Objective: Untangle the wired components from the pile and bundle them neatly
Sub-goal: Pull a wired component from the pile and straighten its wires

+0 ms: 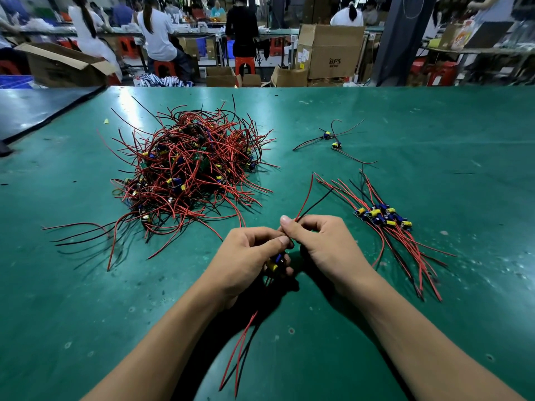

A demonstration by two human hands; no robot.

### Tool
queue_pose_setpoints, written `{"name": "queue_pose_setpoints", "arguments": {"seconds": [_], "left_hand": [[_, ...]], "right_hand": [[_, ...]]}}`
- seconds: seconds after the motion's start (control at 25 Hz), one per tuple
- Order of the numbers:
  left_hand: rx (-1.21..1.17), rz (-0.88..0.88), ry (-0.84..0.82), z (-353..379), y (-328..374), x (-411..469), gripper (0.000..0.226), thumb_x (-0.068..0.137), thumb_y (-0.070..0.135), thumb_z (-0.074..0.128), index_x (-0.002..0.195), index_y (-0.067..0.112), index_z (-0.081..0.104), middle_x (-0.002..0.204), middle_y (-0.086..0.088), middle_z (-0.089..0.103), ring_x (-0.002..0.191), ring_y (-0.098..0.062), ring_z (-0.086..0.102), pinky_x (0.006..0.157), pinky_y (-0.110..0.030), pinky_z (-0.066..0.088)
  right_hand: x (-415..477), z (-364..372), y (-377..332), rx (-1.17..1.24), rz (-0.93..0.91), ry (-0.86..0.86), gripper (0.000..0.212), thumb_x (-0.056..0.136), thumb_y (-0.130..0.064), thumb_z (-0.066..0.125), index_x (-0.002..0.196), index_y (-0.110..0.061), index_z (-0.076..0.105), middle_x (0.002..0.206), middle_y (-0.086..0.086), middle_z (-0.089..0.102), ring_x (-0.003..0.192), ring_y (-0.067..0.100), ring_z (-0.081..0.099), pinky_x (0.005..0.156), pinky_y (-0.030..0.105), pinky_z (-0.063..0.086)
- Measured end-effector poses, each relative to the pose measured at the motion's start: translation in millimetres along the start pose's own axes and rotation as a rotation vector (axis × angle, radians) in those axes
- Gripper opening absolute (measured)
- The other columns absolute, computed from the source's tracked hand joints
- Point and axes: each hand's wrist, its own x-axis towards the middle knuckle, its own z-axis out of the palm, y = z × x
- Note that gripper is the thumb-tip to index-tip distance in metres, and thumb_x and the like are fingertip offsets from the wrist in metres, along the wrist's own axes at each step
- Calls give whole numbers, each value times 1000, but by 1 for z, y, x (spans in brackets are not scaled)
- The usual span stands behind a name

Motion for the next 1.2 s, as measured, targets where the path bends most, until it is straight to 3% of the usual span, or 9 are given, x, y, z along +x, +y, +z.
{"name": "queue_pose_setpoints", "arguments": {"seconds": [0.12,0.24,0.44,0.72,1.0,1.12,1.2], "left_hand": [[0,6,-29,-1,0,0,12,91,3,61,81,0,68,61,-14,60,52,-25,61,52,-26,52],[-15,2,-60,-1,0,0,11,89,4,62,83,-2,68,61,-14,60,52,-24,60,53,-27,53],[4,3,-96,-2,4,-2,11,89,6,63,85,-4,67,62,-15,59,52,-24,60,53,-25,51],[53,10,-137,-2,5,-2,11,89,7,63,85,-1,69,62,-14,62,52,-20,62,52,-19,48],[48,-20,-122,-6,5,-4,12,87,8,64,87,-3,68,63,-15,63,54,-22,64,54,-19,48],[66,-25,-135,-7,5,-5,15,84,12,66,88,-2,68,63,-15,64,54,-20,64,53,-18,46],[81,-26,-152,-7,5,-5,17,82,16,67,87,0,69,62,-14,64,53,-17,63,52,-16,44]], "right_hand": [[6,-6,2,-37,-13,94,33,89,-44,72,75,-14,77,41,-9,40,40,6,31,47,24,24],[12,-9,2,181,61,137,32,88,-38,74,71,-10,73,44,-2,29,37,10,22,42,19,16],[16,-14,-7,568,215,152,31,88,-30,72,68,-7,66,52,-5,28,33,5,20,34,18,18],[19,-25,-19,993,543,29,54,96,-28,60,46,-7,59,50,-4,31,26,4,21,28,16,17],[16,-25,-15,882,478,28,33,82,-36,71,67,-7,61,55,-6,35,30,2,23,30,14,19],[16,-26,-13,813,449,75,32,89,-32,68,70,-9,57,55,-6,33,31,2,23,32,14,19],[17,-27,-14,897,498,67,35,93,-29,64,66,-9,56,56,-5,31,30,2,23,31,15,19]]}}
